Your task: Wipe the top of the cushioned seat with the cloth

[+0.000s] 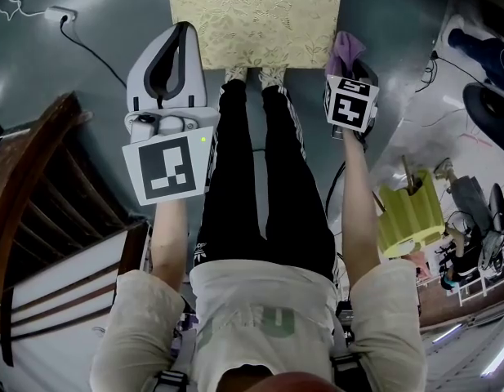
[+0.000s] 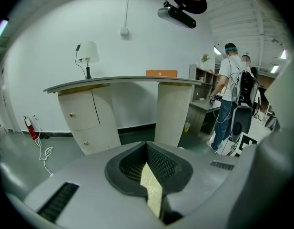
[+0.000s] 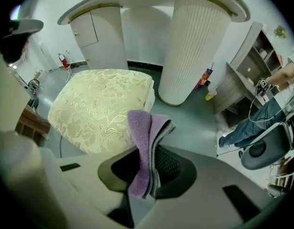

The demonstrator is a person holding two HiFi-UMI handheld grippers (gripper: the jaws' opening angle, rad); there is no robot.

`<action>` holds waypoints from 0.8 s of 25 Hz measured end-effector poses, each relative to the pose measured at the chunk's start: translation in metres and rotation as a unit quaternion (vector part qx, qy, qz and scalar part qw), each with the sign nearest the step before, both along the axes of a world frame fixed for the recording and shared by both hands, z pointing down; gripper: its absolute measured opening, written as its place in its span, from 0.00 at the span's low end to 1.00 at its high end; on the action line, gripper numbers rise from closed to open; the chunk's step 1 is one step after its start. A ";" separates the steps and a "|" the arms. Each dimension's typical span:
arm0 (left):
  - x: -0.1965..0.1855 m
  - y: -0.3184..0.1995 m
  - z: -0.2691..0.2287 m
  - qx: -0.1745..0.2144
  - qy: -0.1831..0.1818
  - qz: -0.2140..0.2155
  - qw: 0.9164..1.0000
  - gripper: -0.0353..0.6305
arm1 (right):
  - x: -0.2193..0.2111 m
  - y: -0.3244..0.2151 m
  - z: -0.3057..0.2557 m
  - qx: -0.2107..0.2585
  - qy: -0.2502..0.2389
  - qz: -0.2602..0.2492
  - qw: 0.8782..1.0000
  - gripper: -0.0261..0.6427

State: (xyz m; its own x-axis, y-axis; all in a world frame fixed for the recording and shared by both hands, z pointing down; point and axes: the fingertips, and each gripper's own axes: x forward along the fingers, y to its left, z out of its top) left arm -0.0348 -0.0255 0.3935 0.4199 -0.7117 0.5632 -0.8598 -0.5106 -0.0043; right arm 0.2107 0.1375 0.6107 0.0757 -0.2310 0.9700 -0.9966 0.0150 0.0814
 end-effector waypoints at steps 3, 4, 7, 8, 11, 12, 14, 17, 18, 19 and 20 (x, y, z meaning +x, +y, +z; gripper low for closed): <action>0.005 0.002 -0.005 0.004 0.005 0.003 1.000 0.06 | -0.002 0.000 -0.006 -0.001 -0.007 0.006 1.000 0.17; 0.007 0.001 -0.009 0.007 0.009 0.003 1.000 0.06 | -0.003 -0.003 -0.012 0.001 -0.010 0.009 1.000 0.17; 0.012 -0.006 -0.032 0.018 0.028 -0.001 0.999 0.06 | -0.015 -0.024 -0.044 0.027 -0.025 0.021 0.999 0.17; 0.013 -0.010 -0.045 0.025 0.035 -0.003 0.999 0.06 | -0.022 -0.037 -0.062 0.046 -0.030 0.023 0.998 0.17; 0.017 -0.021 -0.097 0.058 0.050 -0.004 0.997 0.06 | -0.048 -0.088 -0.140 0.132 -0.045 0.007 0.990 0.17; 0.020 -0.022 -0.117 0.065 0.049 -0.001 0.997 0.06 | -0.056 -0.103 -0.175 0.165 -0.050 0.000 0.985 0.17; 0.026 -0.021 -0.156 0.059 0.045 0.003 0.997 0.06 | -0.065 -0.126 -0.255 0.228 -0.051 -0.009 0.972 0.17; 0.022 -0.024 -0.232 0.061 0.059 -0.005 0.996 0.06 | -0.084 -0.150 -0.384 0.314 -0.044 -0.030 0.948 0.17; 0.019 -0.024 -0.259 0.069 0.062 -0.010 0.996 0.06 | -0.092 -0.154 -0.424 0.338 -0.043 -0.039 0.939 0.17; 0.016 -0.024 -0.285 0.079 0.063 -0.012 0.995 0.06 | -0.097 -0.156 -0.461 0.360 -0.041 -0.047 0.931 0.17; 0.016 -0.025 -0.309 0.089 0.061 -0.014 0.994 0.06 | -0.099 -0.158 -0.496 0.381 -0.040 -0.052 0.922 0.17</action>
State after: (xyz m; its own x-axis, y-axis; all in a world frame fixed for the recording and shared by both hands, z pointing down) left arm -0.0189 -0.0505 0.0847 0.4563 -0.8080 0.3727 -0.8731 -0.4874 0.0123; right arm 0.1114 -0.0207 0.1144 -0.0494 -0.8502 0.5241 -0.9962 0.0795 0.0350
